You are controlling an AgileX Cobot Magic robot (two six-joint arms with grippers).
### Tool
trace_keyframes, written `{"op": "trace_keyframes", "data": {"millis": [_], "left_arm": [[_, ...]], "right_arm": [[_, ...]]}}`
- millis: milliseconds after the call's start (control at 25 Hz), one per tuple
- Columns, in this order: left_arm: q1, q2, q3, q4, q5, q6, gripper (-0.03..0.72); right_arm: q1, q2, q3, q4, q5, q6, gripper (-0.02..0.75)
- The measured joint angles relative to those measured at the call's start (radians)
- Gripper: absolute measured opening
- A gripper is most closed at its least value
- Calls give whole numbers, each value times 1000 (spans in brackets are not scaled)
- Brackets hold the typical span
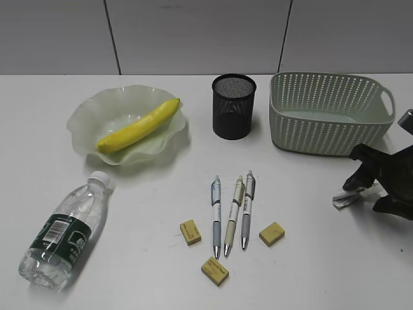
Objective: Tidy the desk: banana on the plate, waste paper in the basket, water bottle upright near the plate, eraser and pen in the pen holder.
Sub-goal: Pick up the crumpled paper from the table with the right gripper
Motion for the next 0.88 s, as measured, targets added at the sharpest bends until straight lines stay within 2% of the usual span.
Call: {"op": "trace_keyframes", "data": {"millis": [120, 200, 400, 440, 600, 760, 880], "left_arm": [[0, 0, 0, 0, 0, 0, 309], [0, 0, 0, 0, 0, 0, 309], [0, 0, 0, 0, 0, 0, 309], [0, 0, 0, 0, 0, 0, 309], [0, 0, 0, 0, 0, 1, 309], [0, 0, 0, 0, 0, 1, 309], [0, 0, 0, 0, 0, 1, 309]], "right_arm": [[0, 17, 0, 12, -19, 1, 476], [0, 30, 0, 15, -22, 1, 410], [0, 43, -2, 19, -31, 2, 68], [0, 43, -2, 20, -32, 2, 35], [0, 27, -3, 3, -15, -5, 14], [17, -101, -1, -140, 43, -58, 13], [51, -267, -6, -194, -12, -137, 13]]}}
